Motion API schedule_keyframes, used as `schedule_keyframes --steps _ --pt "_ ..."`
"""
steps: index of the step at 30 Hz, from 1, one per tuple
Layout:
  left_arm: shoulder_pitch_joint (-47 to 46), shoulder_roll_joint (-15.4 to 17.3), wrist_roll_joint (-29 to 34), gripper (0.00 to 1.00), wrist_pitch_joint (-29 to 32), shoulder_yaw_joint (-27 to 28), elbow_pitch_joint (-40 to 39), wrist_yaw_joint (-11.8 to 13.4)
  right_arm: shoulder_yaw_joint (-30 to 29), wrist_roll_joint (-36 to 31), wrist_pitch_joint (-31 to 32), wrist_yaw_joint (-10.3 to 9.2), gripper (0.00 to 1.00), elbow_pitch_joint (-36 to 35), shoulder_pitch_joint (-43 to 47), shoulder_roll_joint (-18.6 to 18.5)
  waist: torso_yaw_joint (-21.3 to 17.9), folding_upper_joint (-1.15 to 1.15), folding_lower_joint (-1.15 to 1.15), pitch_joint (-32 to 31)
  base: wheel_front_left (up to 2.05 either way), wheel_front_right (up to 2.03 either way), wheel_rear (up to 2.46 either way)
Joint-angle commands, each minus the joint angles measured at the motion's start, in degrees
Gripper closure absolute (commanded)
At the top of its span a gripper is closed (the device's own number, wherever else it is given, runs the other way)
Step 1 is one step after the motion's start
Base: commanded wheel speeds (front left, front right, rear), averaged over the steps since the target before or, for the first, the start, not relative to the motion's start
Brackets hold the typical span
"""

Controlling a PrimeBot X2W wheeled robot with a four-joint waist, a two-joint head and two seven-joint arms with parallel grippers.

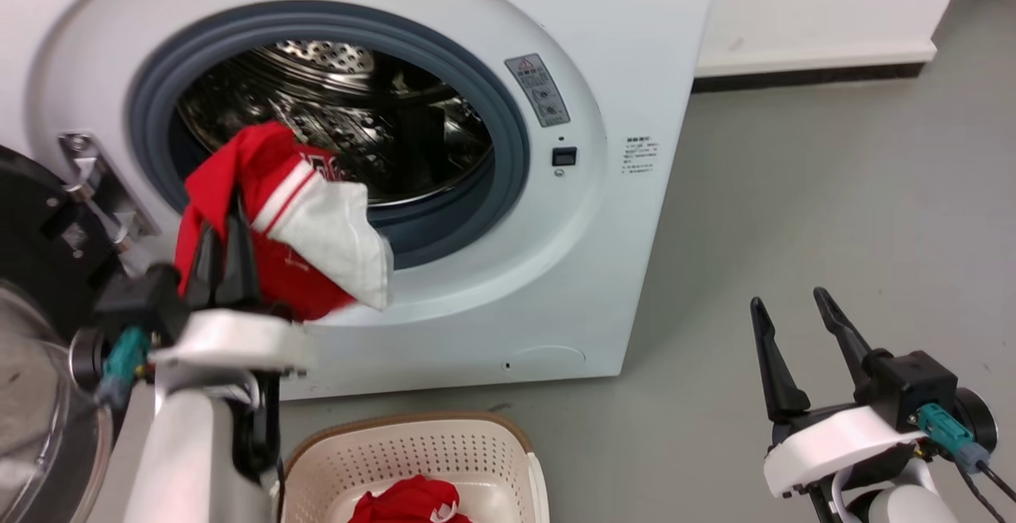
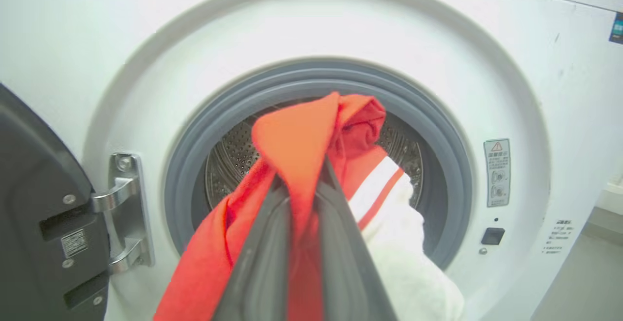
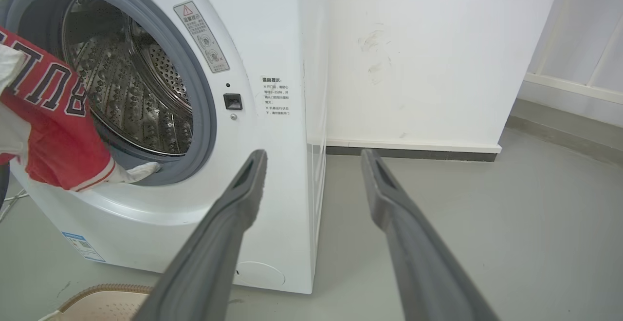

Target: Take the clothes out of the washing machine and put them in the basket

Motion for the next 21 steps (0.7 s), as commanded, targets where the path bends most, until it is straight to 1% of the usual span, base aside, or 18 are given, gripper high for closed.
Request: schedule_keyframes --steps 1,6,8,11,13,16,21 --pt "1.73 -0.43 0.23 1.0 -0.41 -0.21 -1.04 0.13 -0.05 -0.23 0.17 -0.04 0.0 -0.43 0.7 0.0 0.5 0.0 0.01 -0.62 0.0 0.0 0.0" --pt "10.68 -1.78 -0.49 1.0 -0.15 -1.69 -8.87 0.99 -0.09 -0.47 1.12 -0.04 0.0 -2.17 2.29 0.0 1.26 0.0 0.01 -1.14 0.0 0.0 0.0" --pt "13.7 -2.2 -1.47 1.0 0.53 -2.62 -10.59 1.43 -0.29 -0.54 1.39 -0.04 0.0 -2.85 2.93 0.0 1.8 0.0 0.01 -0.81 0.0 0.0 0.0" --pt "17.31 -2.61 -3.41 1.0 1.81 -4.06 -10.74 1.99 -0.2 -0.64 1.84 -0.04 0.0 -3.62 2.9 0.0 2.45 0.0 0.01 0.24 0.0 0.0 0.0" --pt "18.78 -2.76 -4.39 1.0 2.26 -5.16 -9.44 2.08 -0.08 -0.78 1.96 -0.04 0.0 -4.02 2.39 0.0 2.84 0.0 0.01 1.45 0.0 0.0 0.0" --pt "19.73 -2.9 -5.41 1.0 2.42 -7.33 -5.38 1.98 -0.08 -0.73 1.99 -0.04 0.0 -4.51 1.25 0.0 3.44 0.0 0.01 4.03 0.0 0.0 0.0" --pt "16.47 -3.03 -7.09 1.0 1.89 -10.52 4.52 1.48 0.14 -1.04 1.53 -0.04 0.0 -5.09 -1.27 0.0 4.27 0.0 0.01 9.82 0.0 0.0 0.0"
